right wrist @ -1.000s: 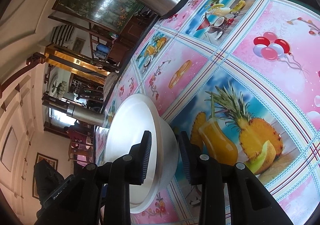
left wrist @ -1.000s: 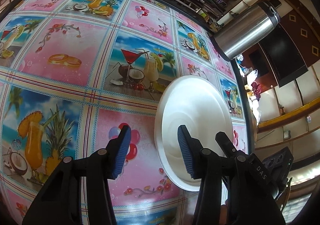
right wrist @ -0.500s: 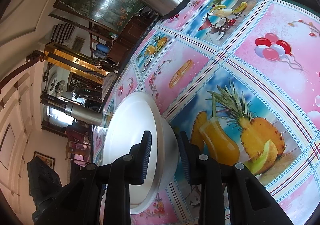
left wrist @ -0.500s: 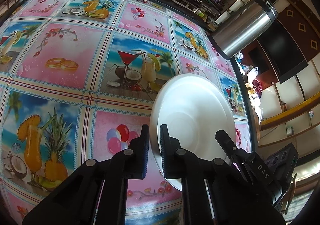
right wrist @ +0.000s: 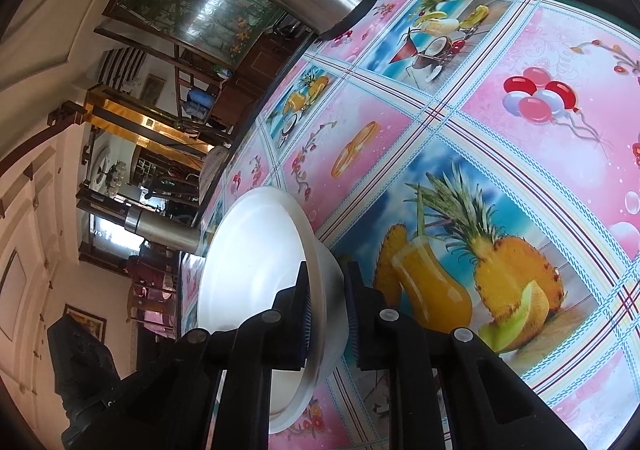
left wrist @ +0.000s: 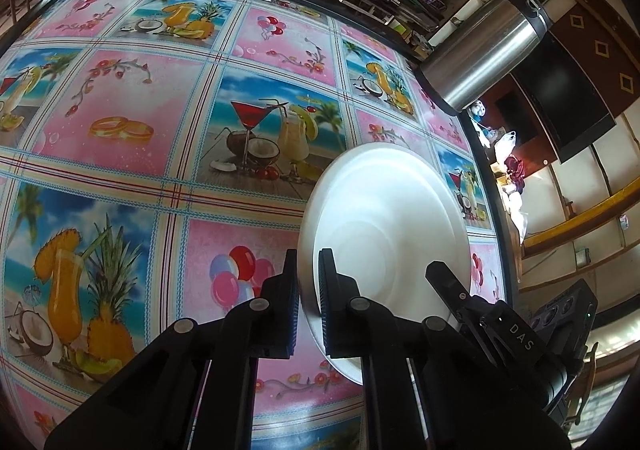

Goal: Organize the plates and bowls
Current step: 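Carry the white bowl with both grippers over to the plate stack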

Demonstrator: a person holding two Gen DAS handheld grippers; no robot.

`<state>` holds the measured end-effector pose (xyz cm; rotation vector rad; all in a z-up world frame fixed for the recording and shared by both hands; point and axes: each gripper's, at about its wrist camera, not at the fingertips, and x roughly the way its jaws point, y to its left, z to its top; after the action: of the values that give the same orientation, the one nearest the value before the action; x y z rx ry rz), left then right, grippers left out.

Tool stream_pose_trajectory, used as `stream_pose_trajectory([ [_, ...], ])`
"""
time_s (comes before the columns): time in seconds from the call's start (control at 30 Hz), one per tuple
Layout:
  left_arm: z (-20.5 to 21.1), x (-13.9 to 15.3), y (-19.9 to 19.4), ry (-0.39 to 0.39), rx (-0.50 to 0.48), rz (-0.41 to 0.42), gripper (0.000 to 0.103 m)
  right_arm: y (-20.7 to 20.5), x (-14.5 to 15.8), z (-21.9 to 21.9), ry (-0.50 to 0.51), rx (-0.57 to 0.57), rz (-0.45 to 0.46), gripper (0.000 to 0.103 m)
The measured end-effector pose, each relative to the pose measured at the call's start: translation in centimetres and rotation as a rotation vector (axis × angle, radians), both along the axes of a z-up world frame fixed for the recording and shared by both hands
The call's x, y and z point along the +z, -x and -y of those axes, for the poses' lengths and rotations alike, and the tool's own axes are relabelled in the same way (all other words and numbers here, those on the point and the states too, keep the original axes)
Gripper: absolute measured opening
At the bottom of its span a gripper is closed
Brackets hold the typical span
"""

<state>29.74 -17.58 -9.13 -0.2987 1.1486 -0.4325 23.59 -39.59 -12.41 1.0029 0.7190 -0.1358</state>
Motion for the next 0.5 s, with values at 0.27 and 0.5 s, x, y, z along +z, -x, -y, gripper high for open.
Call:
stream_pose_trajectory([
  [0.27,-1.2,-0.4,2.3,0.005,0.031,0.002,0.007,0.1,0.2,-0.3,-0.023,0.017,-0.006,0.012],
  [0.5,-4.2,-1.0,5.3,0.021,0.086,-0.018,0.007,0.9,0.7,-2.1,0.000,0.076,-0.012,0.013],
])
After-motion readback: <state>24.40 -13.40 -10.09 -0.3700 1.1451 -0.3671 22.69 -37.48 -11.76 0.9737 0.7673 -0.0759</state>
